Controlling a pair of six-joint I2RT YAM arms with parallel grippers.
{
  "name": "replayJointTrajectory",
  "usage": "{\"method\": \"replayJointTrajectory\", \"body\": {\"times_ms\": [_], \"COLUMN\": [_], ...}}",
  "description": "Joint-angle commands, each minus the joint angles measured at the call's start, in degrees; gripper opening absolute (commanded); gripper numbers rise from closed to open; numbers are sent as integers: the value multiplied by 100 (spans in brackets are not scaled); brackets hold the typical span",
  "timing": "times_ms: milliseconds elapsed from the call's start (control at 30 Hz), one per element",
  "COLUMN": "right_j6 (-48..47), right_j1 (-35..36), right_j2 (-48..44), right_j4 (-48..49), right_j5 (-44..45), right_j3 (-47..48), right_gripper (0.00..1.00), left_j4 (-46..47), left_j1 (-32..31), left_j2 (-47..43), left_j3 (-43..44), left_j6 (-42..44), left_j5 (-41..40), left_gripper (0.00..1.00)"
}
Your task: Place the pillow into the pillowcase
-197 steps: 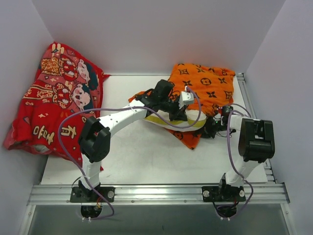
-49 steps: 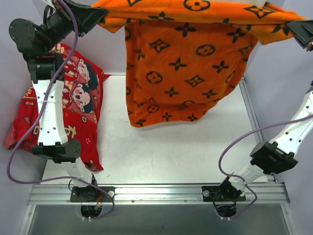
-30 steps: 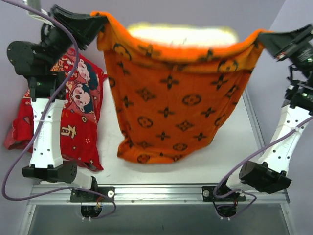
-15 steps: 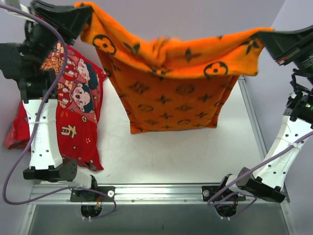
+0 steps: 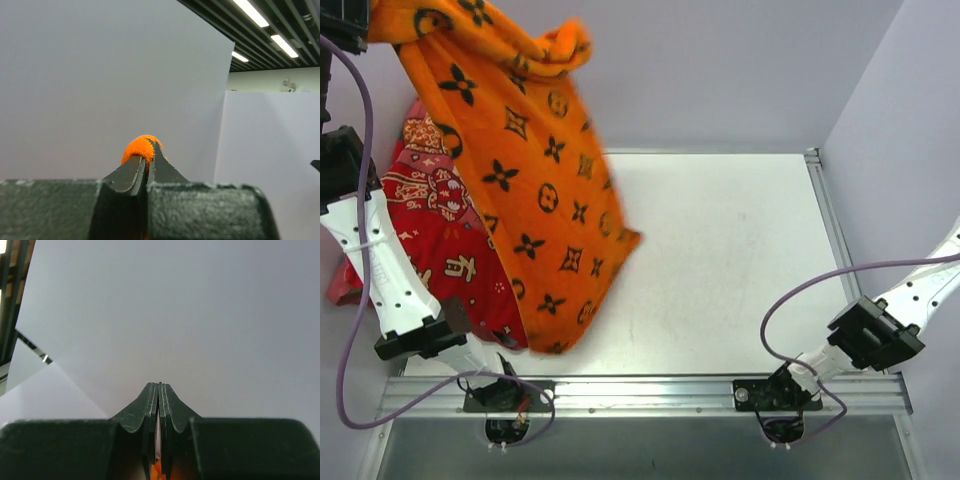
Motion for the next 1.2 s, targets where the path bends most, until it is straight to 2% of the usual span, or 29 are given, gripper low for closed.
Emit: {"method": "replayJointTrajectory", "body": {"times_ms": [0, 67, 100, 133, 167, 200, 233, 267, 300, 333, 400, 433, 533, 567, 600, 633, 700, 767, 800, 833, 867, 900, 933, 967, 1033, 1067, 1100, 1133, 1167], "right_j6": [-325, -845, -1030, -1537, -1916, -2355, -3308, -3656, -3921, -4045, -4055, -4221, -4503, -4660, -4714, -4732, -4750, -4924, -5221, -5442, -5688, -5943, -6720, -7154, -8154, -8482, -8833, -9594, -9949], "right_j1": [602, 1050, 1530, 1753, 1964, 2366, 2518, 2667, 2756, 2835, 2845, 2819, 2670, 2486, 2363, 2231, 1739, 1301, 1176, 1088, 1017, 912, 903, 911, 981, 1034, 1260, 1419, 1586], "right_j2": [-655, -743, -909, -1024, -1129, -1339, -1428, -1490, -1543, -1526, -1439, -1403, -1271, -1219, -1131, -1069, -868, -735, -622, -603, -577, -577, -577, -594, -655, -734, -778, -796, -831], "right_j4": [710, 147, -82, -162, -372, -1183, -1618, -1979, -2435, -2552, -2667, -2737, -3212, -3343, -3658, -3739, -3958, -4161, -4519, -4696, -4890, -5387, -5688, -6474, -6929, -7253, -7456, -7649, -8095], "right_j5": [-269, -568, -647, -726, -840, -832, -815, -780, -780, -814, -981, -1008, -1060, -1069, -1078, -1113, -1157, -1306, -1333, -1403, -1412, -1404, -1308, -1211, -1096, -904, -763, -623, -256], "right_j3": [-49, -390, -662, -1300, -1567, -1787, -2129, -2237, -2351, -2430, -2572, -2563, -2493, -2458, -2371, -2344, -2178, -2019, -1966, -1887, -1860, -1860, -1834, -1799, -2042, -2166, -2263, -2343, -2483], "right_gripper": [0, 0, 4, 22, 28, 32, 42, 45, 49, 59, 66, 72, 75, 75, 75, 75, 74, 74, 74, 75, 75, 76, 77, 78, 78, 78, 77, 77, 76], "left_j4": [570, 543, 543, 543, 543, 535, 500, 456, 307, 210, -52, -220, -889, -1081, -1587, -1679, -1707, -1794, -1821, -1830, -1847, -1708, -1602, -1558, -1741, -2116, -2259, -2400, -2827], "left_j1": [-163, -418, -549, -873, -1033, -1226, -1480, -1587, -1657, -1867, -2201, -2812, -3808, -4586, -4959, -5276, -6240, -6841, -7314, -7475, -7598, -7687, -7740, -7723, -7557, -7469, -7381, -7128, -6986], "left_j2": [-138, -234, -409, -506, -603, -752, -814, -858, -832, -763, -317, -140, 520, 695, 1028, 1153, 1338, 1409, 1479, 1514, 1523, 1471, 1392, 1148, 866, 560, 391, 224, -99], "left_j3": [95, -386, -614, -921, -1411, -1669, -1889, -2161, -2189, -2164, -1684, -1393, -487, -250, 22, 173, -122, -729, -957, -1229, -1710, -2028, -2301, -2861, -3234, -3601, -3805, -4059, -4488], "left_j6": [-331, -235, -147, -42, 55, 195, 397, 477, 556, 653, 715, 985, 1784, 2022, 2242, 2445, 2315, 2376, 2394, 2411, 2385, 2350, 2315, 2393, 2841, 3007, 3235, 3342, 3465], "left_j5": [-142, 51, 148, 253, 376, 552, 579, 562, 492, 448, 500, 553, 552, 579, 606, 710, 904, 1263, 1404, 1510, 1563, 1625, 1643, 1608, 1538, 1494, 1442, 1450, 1424], "left_gripper": [0, 0, 0, 0, 0, 0, 0, 0, 0, 0, 0, 0, 0, 0, 0, 0, 0, 0, 7, 21, 42, 88, 97, 98, 97, 98, 97, 97, 98]}}
